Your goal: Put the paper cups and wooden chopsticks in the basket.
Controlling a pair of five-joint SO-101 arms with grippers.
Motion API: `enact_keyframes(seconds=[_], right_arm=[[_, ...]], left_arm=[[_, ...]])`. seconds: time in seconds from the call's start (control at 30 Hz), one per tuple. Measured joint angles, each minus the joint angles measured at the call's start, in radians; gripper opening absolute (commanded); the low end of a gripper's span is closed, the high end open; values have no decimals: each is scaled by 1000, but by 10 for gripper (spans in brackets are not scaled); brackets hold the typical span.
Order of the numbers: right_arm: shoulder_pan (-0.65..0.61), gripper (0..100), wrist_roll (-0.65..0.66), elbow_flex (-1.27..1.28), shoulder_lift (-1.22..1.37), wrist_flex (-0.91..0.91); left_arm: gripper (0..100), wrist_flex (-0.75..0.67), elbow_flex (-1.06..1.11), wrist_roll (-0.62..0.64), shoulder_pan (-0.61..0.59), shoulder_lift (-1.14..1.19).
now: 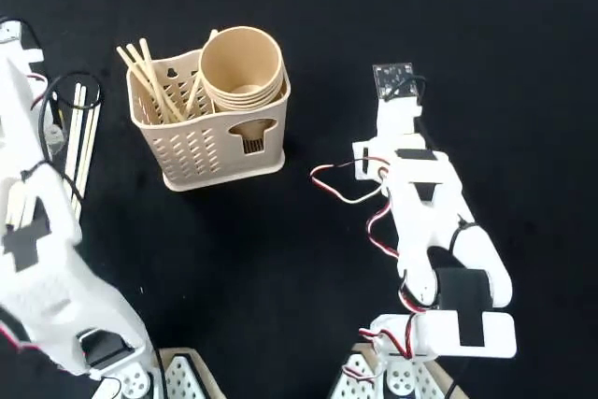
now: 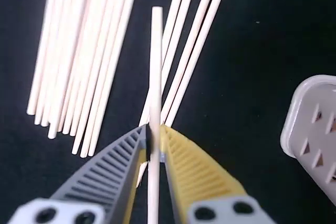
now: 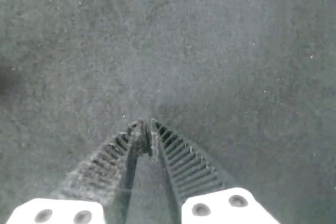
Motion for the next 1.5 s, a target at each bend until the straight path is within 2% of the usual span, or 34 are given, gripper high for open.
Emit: enact_keyframes(seconds=[0.3,0.47,0.63,0.73,0.93,1.0,1.13,1.27,1.5], right_arm=[[0,11,0,0,0,0],[0,11,0,0,0,0],[0,11,0,0,0,0],[0,11,0,0,0,0],[0,11,0,0,0,0],[0,11,0,0,0,0],[-8,11,0,0,0,0],[-21,11,0,0,0,0],[-18,11,0,0,0,0]], left_arm=[[29,-344,545,-2,0,-594],[29,-486,712,60,32,-908],[29,-669,868,135,129,-1221],[29,-895,1023,166,206,-1421],[29,-1501,1419,192,345,-1755],[29,-1620,1456,192,358,-1806],[29,-1639,1453,204,364,-1827],[29,-1639,1422,316,364,-1791],[29,-1639,1378,423,364,-1557]])
